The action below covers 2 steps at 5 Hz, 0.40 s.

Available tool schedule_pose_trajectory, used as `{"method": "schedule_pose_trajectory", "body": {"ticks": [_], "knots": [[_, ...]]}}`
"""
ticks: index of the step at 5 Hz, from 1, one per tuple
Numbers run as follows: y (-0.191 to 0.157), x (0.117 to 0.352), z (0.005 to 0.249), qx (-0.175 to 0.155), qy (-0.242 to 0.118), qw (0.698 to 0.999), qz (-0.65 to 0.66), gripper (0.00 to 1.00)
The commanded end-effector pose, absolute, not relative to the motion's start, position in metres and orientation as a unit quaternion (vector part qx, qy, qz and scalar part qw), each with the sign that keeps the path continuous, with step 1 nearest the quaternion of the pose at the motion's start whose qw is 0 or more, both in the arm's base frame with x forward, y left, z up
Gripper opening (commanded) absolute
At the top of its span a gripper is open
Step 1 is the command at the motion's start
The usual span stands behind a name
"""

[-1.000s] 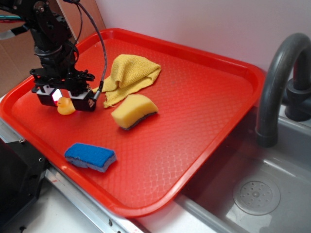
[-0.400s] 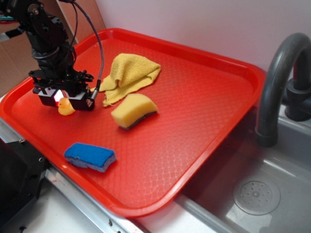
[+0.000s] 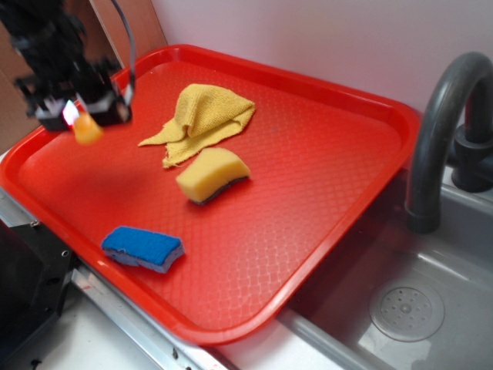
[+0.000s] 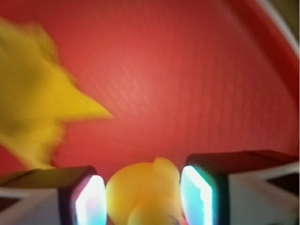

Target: Grab the yellow duck.

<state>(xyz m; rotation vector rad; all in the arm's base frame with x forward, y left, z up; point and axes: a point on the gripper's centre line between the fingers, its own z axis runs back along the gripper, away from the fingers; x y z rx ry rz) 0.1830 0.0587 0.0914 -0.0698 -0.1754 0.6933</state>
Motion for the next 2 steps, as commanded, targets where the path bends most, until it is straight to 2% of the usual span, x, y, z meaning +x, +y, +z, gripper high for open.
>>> {"method": "schedule_pose_trajectory", "body": {"ticks": [1,2], "knots": [[0.041,0.182,0.196,-0.108,-0.178,0.927,0.311,0.0],[0.034,0.182,0.247,-0.147,-0.143,0.94,0.272,0.0]]}}
